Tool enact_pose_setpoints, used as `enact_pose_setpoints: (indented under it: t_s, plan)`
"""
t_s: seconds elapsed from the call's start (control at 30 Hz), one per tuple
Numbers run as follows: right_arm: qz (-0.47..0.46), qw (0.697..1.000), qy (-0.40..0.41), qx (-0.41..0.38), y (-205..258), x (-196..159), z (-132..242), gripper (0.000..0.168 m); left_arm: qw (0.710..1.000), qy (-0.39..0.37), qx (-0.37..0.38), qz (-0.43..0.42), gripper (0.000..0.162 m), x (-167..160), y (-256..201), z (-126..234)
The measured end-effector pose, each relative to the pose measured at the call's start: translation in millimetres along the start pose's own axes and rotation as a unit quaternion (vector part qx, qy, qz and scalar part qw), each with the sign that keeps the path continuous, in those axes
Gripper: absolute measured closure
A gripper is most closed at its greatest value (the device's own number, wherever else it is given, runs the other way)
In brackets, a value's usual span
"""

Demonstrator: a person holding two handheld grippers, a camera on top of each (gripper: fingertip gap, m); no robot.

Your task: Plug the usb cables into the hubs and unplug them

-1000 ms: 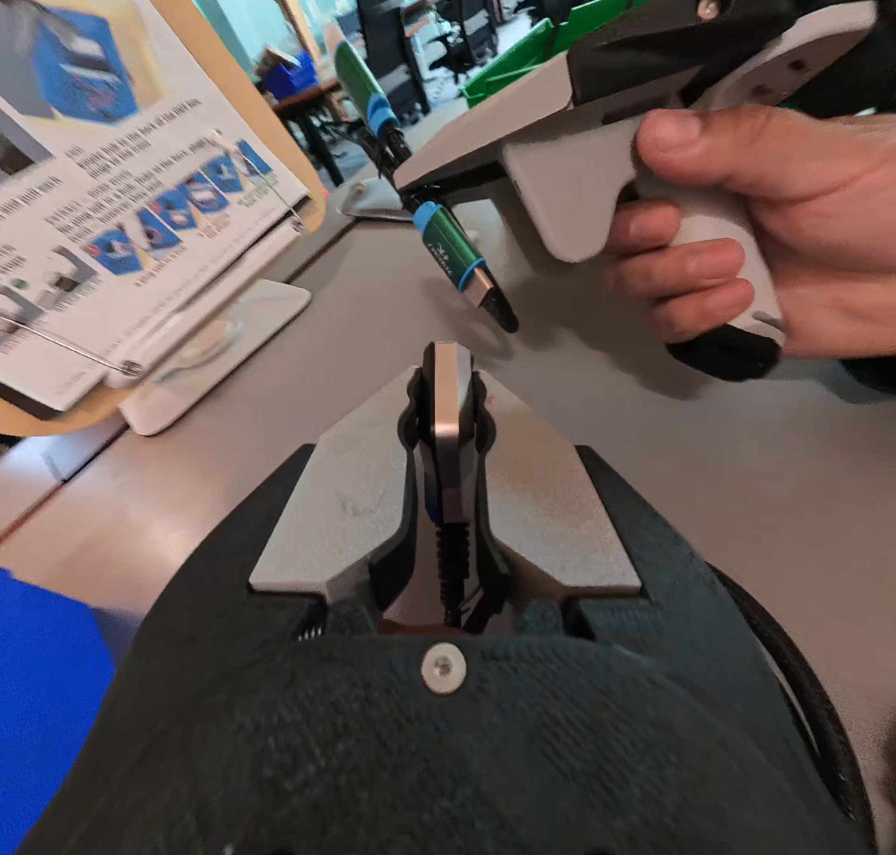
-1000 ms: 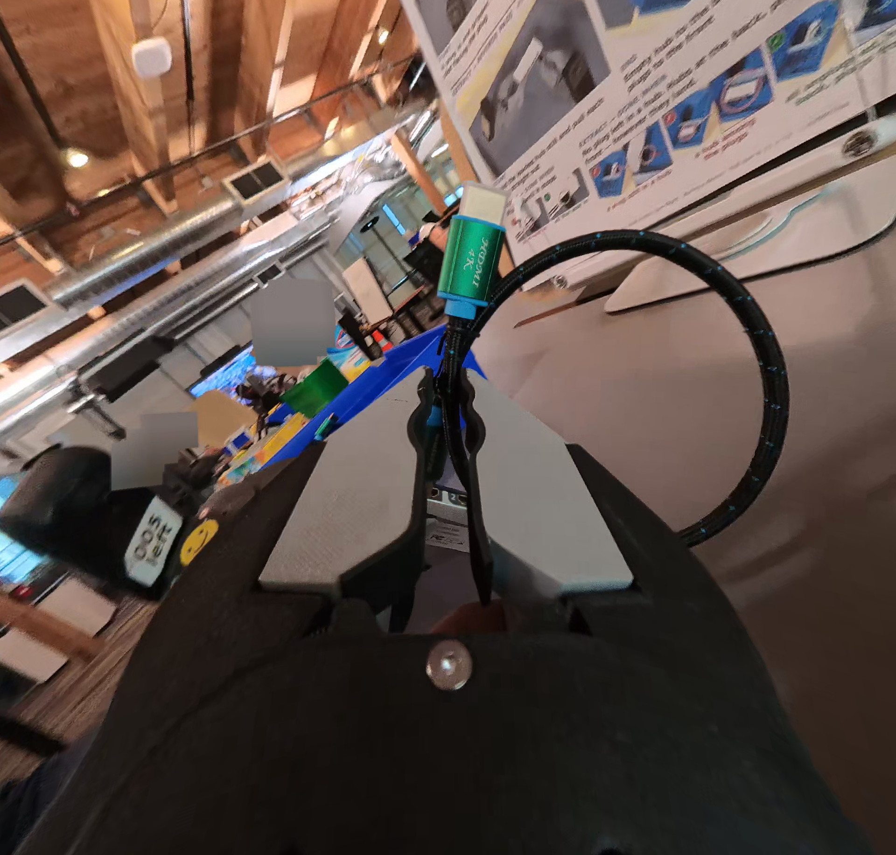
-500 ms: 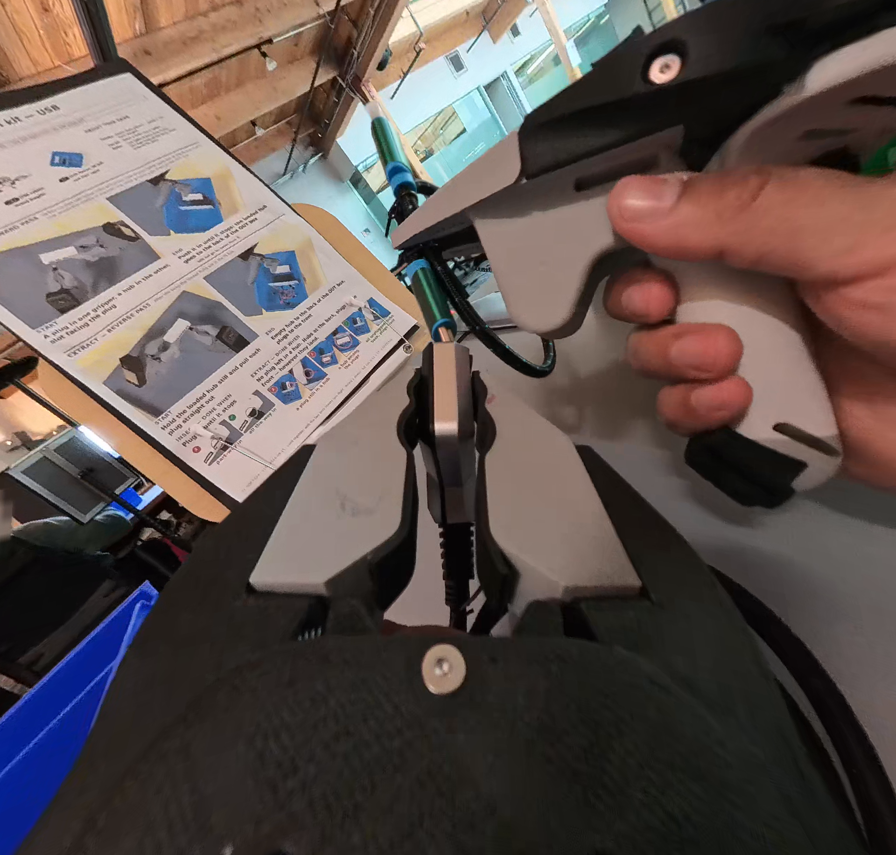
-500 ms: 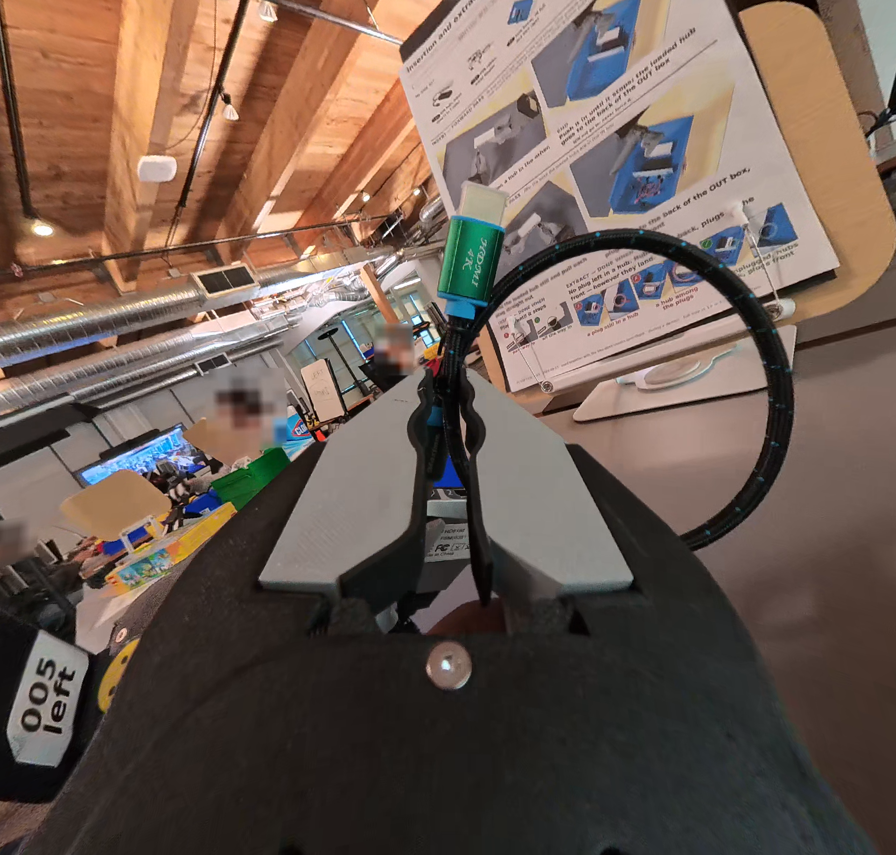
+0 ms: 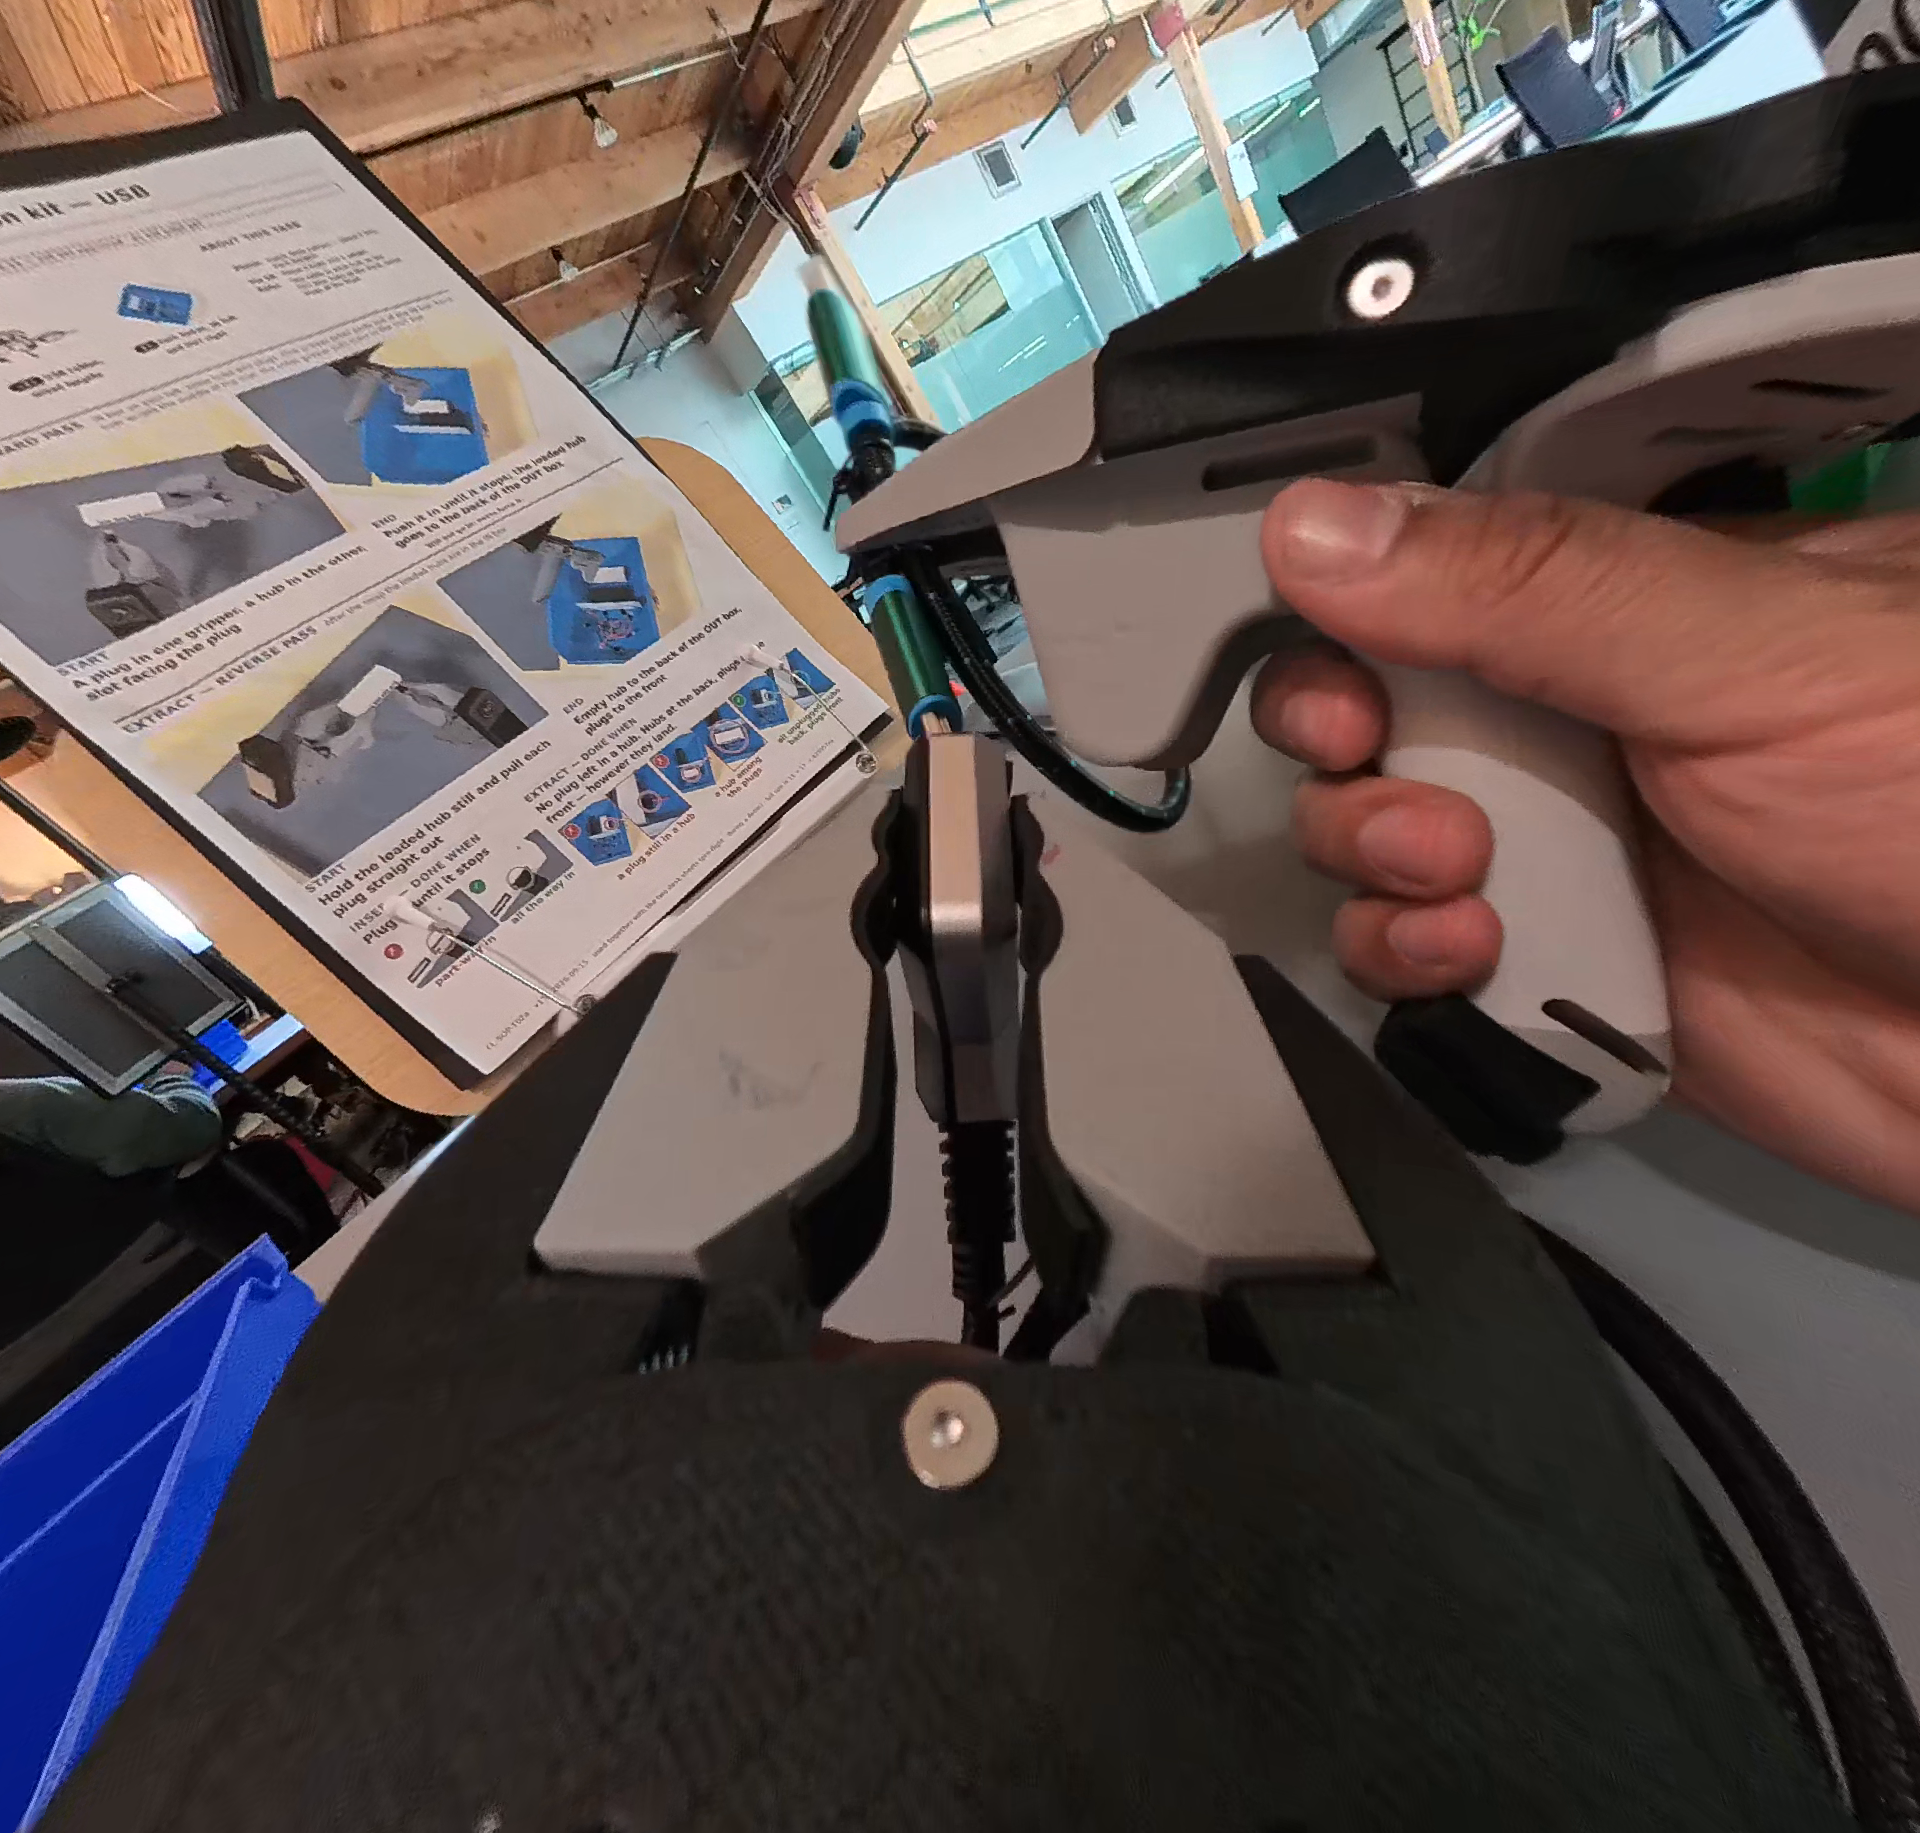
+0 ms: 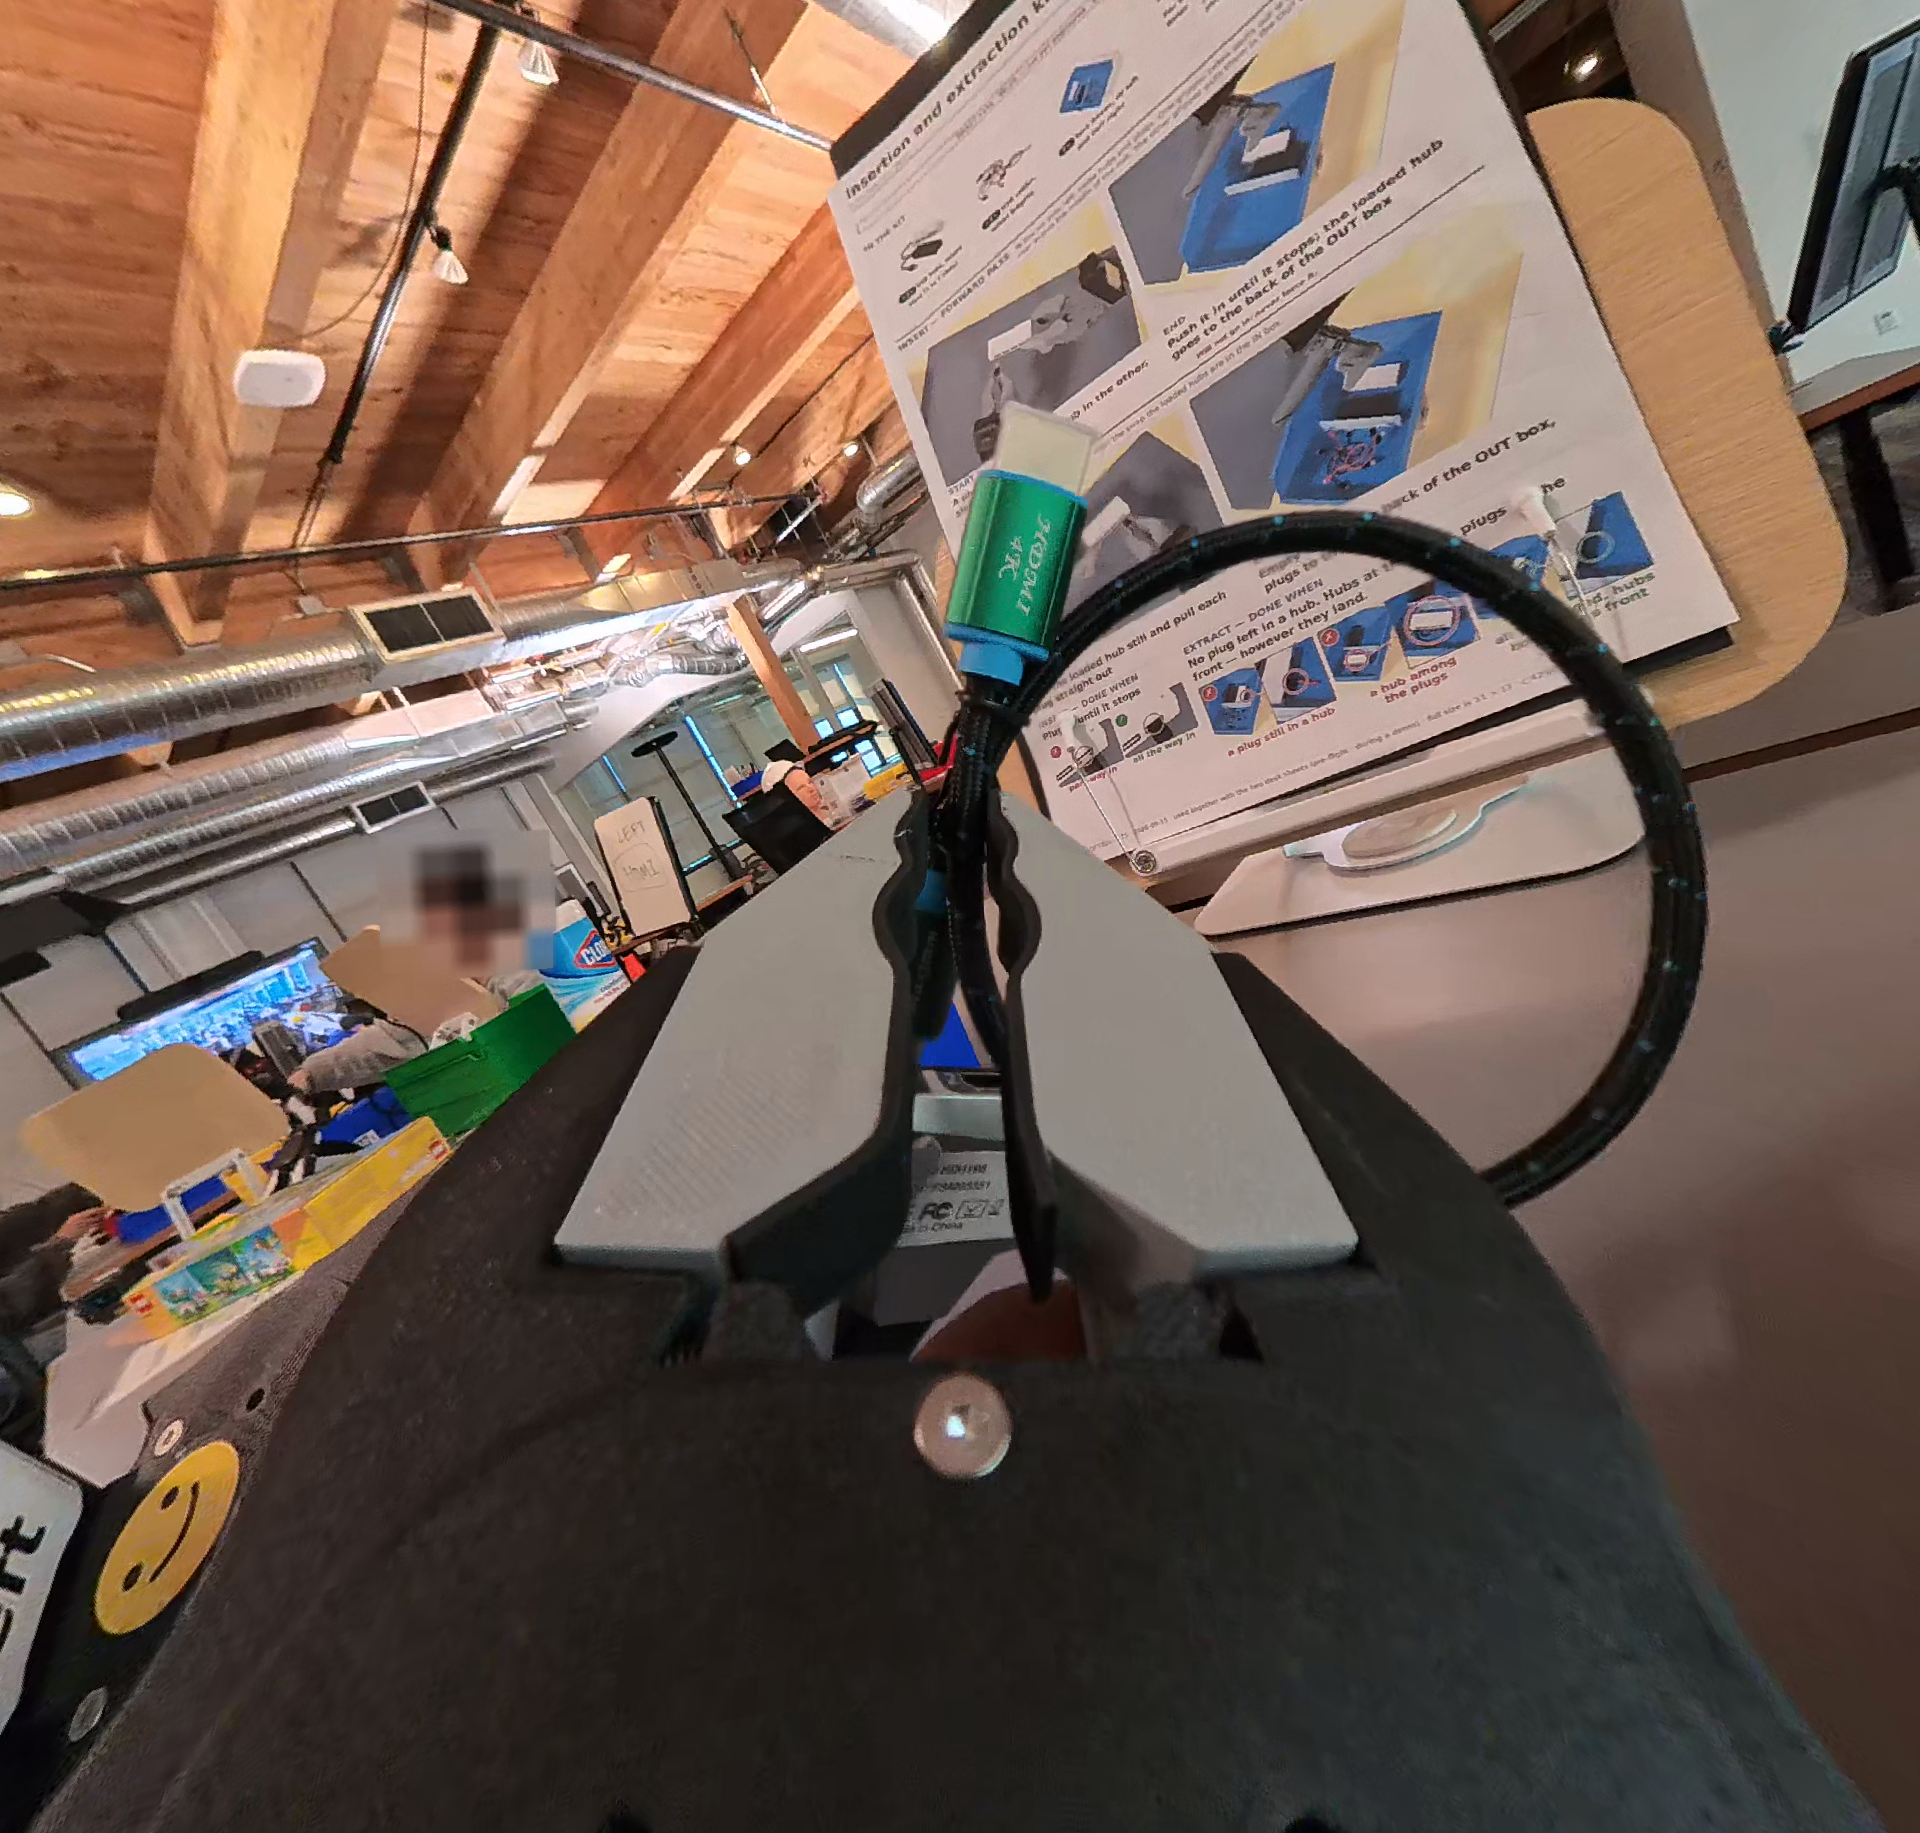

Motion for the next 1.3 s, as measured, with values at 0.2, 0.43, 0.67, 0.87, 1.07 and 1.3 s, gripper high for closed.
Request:
enact_pose_setpoints:
  t_s: [0.2, 0.43, 0.67, 0.87, 1.07, 1.3]
  plan:
    - [0.032, 0.999, -0.008, -0.009, 4, 3, 4, 0.160, 1.000, -0.002, 0.001, 0.031, 0.145, 2, 3, 1]
    - [0.042, 0.999, 0.010, 0.003, 5, -2, 10, 0.159, 0.999, 0.007, 0.002, 0.046, 0.145, 0, 6, 1]
    - [0.053, 0.995, 0.056, 0.062, 0, -8, 18, 0.160, 1.000, 0.022, -0.001, 0.012, 0.145, -5, 1, 0]
    - [0.060, 0.989, 0.095, 0.101, -4, -16, 20, 0.160, 0.999, 0.041, -0.009, -0.016, 0.146, -12, -3, -1]
    - [0.063, 0.981, 0.133, 0.128, -6, -26, 25, 0.161, 0.998, 0.057, -0.013, -0.017, 0.146, -19, -3, 0]
    - [0.091, 0.970, 0.168, 0.152, -10, -35, 32, 0.162, 0.996, 0.079, -0.023, -0.034, 0.146, -28, -8, -1]
Point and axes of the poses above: each gripper's, where its closed fingertips meet, z back along the fingers, x out of its top, y = z × x across the jaws, the point moved 1 cm from there along z, back along the fingers, and after that the axes turned 14 degrees about z, right-handed, at the moved point
